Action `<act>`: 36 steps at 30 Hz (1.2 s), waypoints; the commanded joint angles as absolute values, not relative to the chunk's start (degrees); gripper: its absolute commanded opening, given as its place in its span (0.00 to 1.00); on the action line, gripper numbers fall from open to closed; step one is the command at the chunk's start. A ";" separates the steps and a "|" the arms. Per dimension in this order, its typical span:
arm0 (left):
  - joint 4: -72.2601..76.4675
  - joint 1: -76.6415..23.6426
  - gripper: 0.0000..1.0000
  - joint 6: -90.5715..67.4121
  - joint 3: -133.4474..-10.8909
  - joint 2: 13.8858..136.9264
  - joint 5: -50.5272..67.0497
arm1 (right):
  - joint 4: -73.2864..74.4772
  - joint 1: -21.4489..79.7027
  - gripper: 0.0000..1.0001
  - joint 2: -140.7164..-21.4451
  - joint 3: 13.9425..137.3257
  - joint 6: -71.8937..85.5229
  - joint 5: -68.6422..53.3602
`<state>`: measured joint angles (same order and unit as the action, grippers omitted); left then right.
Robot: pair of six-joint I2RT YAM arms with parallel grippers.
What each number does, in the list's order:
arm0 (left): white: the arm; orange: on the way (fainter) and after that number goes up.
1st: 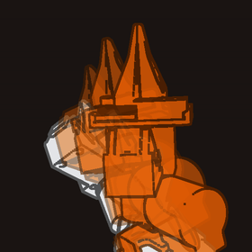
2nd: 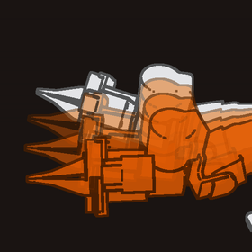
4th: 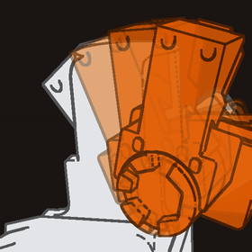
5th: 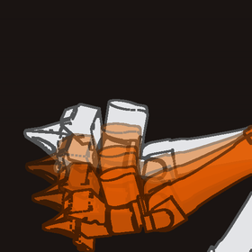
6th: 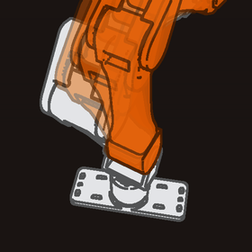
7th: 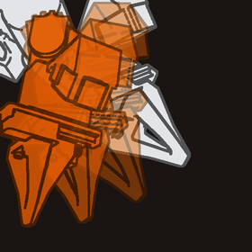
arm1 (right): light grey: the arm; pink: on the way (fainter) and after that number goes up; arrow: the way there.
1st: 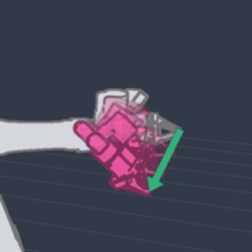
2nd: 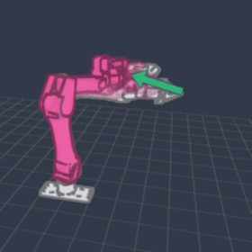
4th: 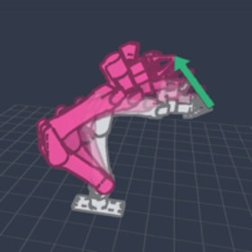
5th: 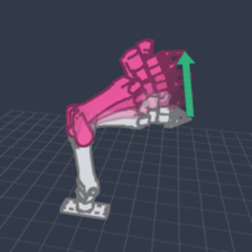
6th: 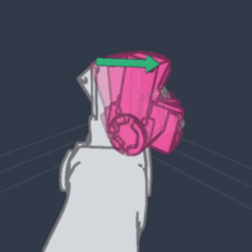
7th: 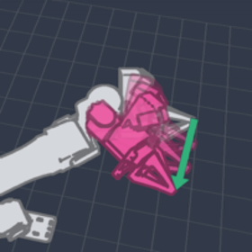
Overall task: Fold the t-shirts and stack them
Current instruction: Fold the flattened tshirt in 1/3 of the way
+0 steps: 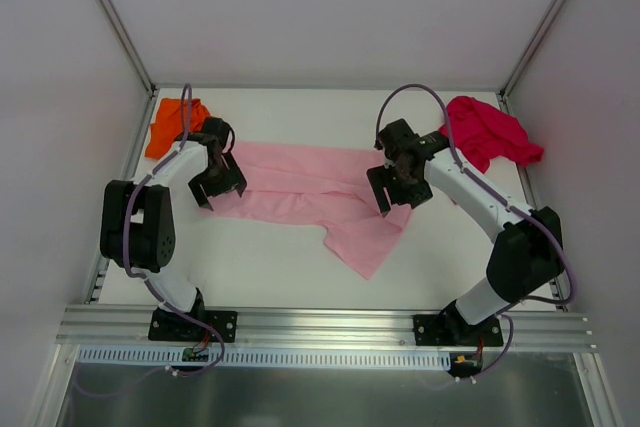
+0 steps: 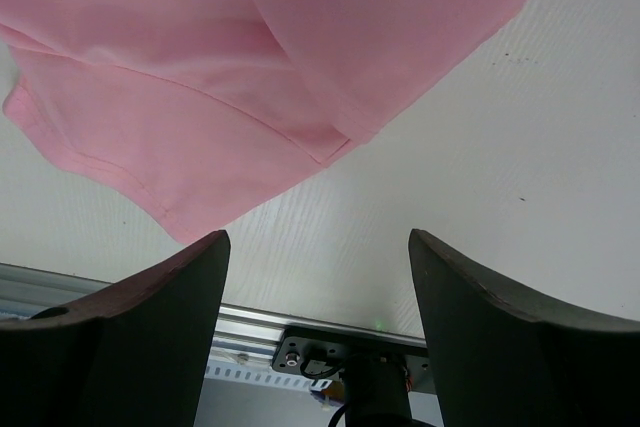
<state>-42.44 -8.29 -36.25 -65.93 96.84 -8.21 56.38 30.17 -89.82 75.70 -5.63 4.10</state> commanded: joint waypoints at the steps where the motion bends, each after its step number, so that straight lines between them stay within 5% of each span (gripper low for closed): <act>1: -42.98 -8.44 0.79 -35.60 -71.36 96.05 -10.72 | 56.87 29.88 0.77 -89.82 77.87 -6.24 4.57; 15: -41.49 -8.26 0.75 -31.47 -84.20 110.82 -13.97 | 56.60 29.27 0.75 -93.16 81.12 -6.59 5.89; 36: -42.01 -8.26 0.72 -30.06 -83.67 107.58 -14.68 | 48.70 20.83 0.67 -109.78 82.10 -0.18 10.90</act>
